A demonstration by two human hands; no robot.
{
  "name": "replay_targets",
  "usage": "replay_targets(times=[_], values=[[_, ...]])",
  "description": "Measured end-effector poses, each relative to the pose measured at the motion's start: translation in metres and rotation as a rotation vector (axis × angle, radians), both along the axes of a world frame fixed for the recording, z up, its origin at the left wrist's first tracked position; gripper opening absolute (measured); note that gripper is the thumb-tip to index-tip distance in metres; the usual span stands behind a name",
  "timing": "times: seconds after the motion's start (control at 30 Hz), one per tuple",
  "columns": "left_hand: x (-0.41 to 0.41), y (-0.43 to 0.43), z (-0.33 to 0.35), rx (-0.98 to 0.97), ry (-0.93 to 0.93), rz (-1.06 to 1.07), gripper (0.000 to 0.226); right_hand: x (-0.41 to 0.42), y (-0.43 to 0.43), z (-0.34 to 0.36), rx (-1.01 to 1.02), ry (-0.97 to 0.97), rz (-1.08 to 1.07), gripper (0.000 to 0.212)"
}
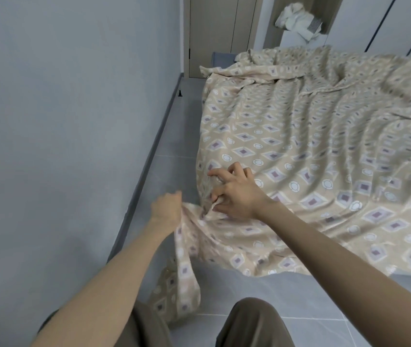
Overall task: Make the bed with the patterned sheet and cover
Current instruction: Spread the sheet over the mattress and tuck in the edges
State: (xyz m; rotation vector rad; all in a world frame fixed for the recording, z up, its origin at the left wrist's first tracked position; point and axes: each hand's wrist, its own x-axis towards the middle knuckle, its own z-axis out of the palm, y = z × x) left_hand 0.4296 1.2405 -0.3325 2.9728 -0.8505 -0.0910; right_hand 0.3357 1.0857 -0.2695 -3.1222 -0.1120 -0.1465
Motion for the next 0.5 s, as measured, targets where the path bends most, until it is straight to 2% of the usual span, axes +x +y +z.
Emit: replay_targets(times=[0.1, 0.17, 0.23, 0.3, 0.37, 0.43, 0.5], values=[[0.016, 0.001, 0.023, -0.467, -0.181, 0.001, 0.023, 0.006, -0.002, -0.004, 0.091, -0.032, -0.031, 0.010], [0.022, -0.001, 0.028, -0.787, -0.162, -0.045, 0.016, 0.008, -0.004, -0.006, 0.134, -0.044, -0.038, 0.012], [0.031, -0.006, 0.017, -0.916, -0.076, -0.032, 0.013, 0.009, -0.005, -0.008, 0.164, -0.048, -0.034, 0.013], [0.042, -0.005, -0.007, -0.794, 0.115, 0.001, 0.023, 0.009, -0.006, -0.009, 0.215, -0.043, -0.039, 0.012], [0.050, 0.007, -0.034, -0.493, 0.401, -0.021, 0.067, 0.010, -0.007, -0.008, 0.296, -0.033, -0.057, 0.011], [0.051, 0.021, -0.059, -0.172, 0.570, -0.063, 0.104, 0.012, -0.008, -0.006, 0.404, -0.028, -0.086, 0.015], [0.048, 0.029, -0.073, -0.025, 0.620, -0.073, 0.107, 0.013, -0.009, -0.002, 0.481, -0.002, -0.107, 0.024]])
